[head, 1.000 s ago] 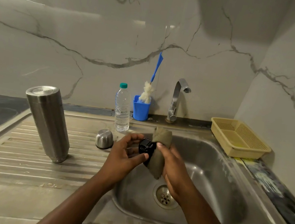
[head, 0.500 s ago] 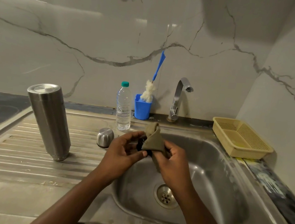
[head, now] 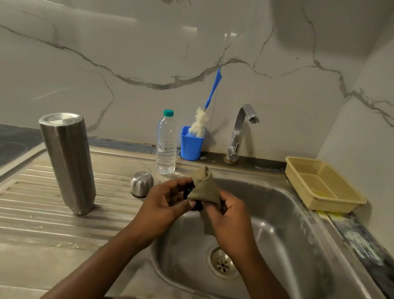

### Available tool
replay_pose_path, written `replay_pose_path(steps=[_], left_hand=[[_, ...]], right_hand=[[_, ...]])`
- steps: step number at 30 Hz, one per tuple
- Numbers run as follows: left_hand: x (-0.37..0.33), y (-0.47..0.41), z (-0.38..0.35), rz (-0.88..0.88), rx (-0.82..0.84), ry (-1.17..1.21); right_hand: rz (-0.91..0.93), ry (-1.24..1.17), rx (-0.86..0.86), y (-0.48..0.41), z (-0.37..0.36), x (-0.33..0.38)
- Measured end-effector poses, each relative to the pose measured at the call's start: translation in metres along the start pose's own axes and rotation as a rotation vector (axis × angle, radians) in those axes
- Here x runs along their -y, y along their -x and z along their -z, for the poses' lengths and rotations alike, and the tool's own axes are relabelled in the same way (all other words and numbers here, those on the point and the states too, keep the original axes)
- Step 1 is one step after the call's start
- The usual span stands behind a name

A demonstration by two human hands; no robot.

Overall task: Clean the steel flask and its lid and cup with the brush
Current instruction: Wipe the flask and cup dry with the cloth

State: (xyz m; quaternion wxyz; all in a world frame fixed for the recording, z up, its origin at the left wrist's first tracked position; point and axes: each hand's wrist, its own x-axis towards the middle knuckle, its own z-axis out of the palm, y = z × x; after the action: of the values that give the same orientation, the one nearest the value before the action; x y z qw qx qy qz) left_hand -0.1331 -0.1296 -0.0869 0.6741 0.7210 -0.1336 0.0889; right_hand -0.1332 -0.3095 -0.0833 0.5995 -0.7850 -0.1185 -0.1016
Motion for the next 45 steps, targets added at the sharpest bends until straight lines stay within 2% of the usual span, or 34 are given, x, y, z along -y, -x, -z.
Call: replay_pose_path(steps=[5, 8, 13, 17, 22, 27, 31, 35, 36, 39, 45], left_hand=[[0.004, 0.0, -0.001, 0.019, 0.054, 0.016], [0.008, 0.001, -0.003, 0.072, 0.098, 0.01], [0.012, -0.001, -0.009, -0.016, 0.084, -0.148], [0.01, -0.003, -0.006, -0.047, 0.056, -0.156], [0.008, -0.003, -0.002, -0.023, 0.02, -0.145], [0.007, -0.001, -0.003, -0.044, 0.021, -0.177], [0.007, -0.001, -0.005, -0.01, 0.02, 0.008], [0.005, 0.0, -0.005, 0.01, 0.016, 0.096], [0.003, 0.0, -0.005, 0.014, 0.015, 0.109], [0.0, -0.001, -0.003, 0.025, 0.0, 0.134], [-0.001, -0.002, 0.0, 0.035, 0.002, 0.12]], right_hand=[[-0.213, -0.268, 0.046, -0.007, 0.003, -0.001], [-0.248, -0.269, 0.062, -0.006, 0.003, 0.0], [-0.133, -0.157, 0.005, -0.003, 0.005, 0.001], [0.026, -0.004, -0.077, -0.002, 0.005, 0.001], [0.131, 0.041, 0.028, 0.003, -0.001, -0.002], [-0.013, -0.075, 0.052, -0.001, -0.004, 0.0], [-0.208, -0.282, 0.002, -0.005, -0.002, -0.002], [-0.493, -0.781, 0.082, -0.005, -0.006, 0.0], [-0.522, -0.831, 0.098, -0.005, -0.004, 0.001], [-0.529, -0.798, 0.084, -0.005, 0.001, 0.001], [-0.422, -0.681, -0.045, -0.007, 0.003, -0.004]])
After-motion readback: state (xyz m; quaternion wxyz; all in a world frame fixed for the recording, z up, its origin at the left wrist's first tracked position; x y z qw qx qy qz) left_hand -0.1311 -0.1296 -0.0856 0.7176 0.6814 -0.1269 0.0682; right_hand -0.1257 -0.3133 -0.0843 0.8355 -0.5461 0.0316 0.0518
